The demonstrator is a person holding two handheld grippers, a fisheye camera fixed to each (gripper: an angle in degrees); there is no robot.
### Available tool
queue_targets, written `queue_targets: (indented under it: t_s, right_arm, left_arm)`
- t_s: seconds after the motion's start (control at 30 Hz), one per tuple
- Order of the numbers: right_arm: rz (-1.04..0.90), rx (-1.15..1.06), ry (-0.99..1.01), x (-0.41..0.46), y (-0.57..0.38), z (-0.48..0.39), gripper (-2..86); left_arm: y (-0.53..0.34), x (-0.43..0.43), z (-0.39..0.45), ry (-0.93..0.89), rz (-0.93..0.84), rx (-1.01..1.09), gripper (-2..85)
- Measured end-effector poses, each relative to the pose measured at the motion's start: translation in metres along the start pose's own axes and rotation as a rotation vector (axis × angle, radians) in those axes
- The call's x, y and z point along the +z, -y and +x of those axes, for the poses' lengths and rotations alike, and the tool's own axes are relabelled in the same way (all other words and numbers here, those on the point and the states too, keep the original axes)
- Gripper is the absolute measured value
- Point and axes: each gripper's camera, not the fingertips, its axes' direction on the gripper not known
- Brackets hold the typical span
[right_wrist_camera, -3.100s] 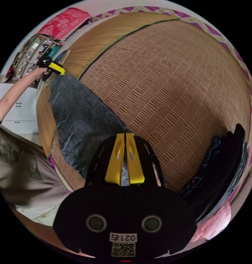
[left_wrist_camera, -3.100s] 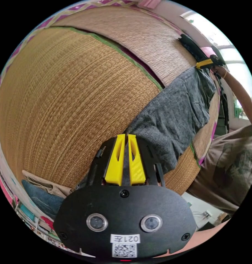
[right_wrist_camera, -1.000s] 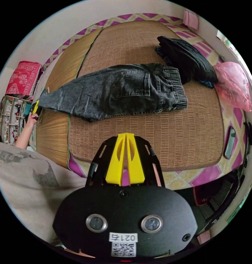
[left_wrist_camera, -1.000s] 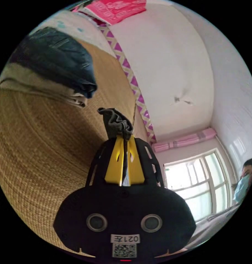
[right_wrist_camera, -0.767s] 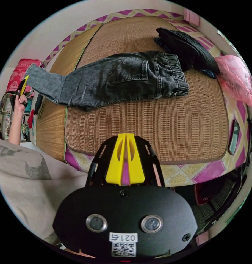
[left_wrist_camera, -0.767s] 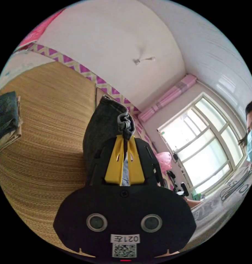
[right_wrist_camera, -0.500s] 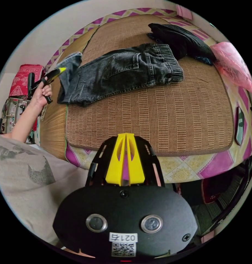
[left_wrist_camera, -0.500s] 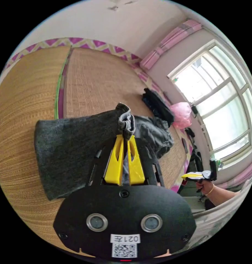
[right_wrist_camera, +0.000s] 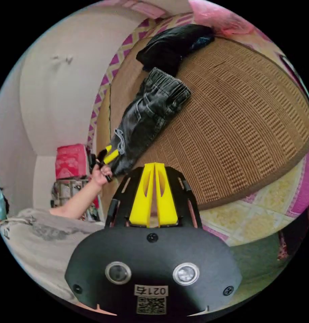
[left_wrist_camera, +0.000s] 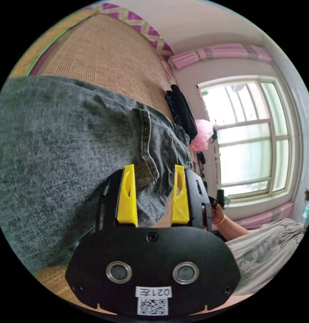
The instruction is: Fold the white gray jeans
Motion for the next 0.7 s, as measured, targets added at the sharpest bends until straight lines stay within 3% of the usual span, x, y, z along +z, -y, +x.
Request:
queue_targets:
  t_s: [0.07,0.17,0.4,0.57,0.7]
  right_arm:
    - [0.134,0.149,0.143,0.003,0.013,0.023,9.8]
    - [0.211,0.302,0.252,0.027,0.030,0.050,14.6]
    - [0.396,0.398,0.445,0.087,0.030,0.040,11.9]
    - [0.421,0.419,0.334,0.093,0.032,0.004,7.3]
    - [0.403,0.231,0.151,0.071,0.040,-0.089,5.8]
  left_arm:
    - [-0.004,-0.022,-0.014,-0.158,0.044,-0.012,9.8]
    - [-0.018,-0.051,0.014,-0.152,0.040,0.107,6.8]
    - [-0.089,-0.124,0.052,-0.120,0.040,0.171,2.1]
    - [-0.144,-0.193,0.040,-0.087,0.122,0.060,-0.8]
    - [-0.170,-0.240,0.028,-0.026,0.174,-0.017,-0.9]
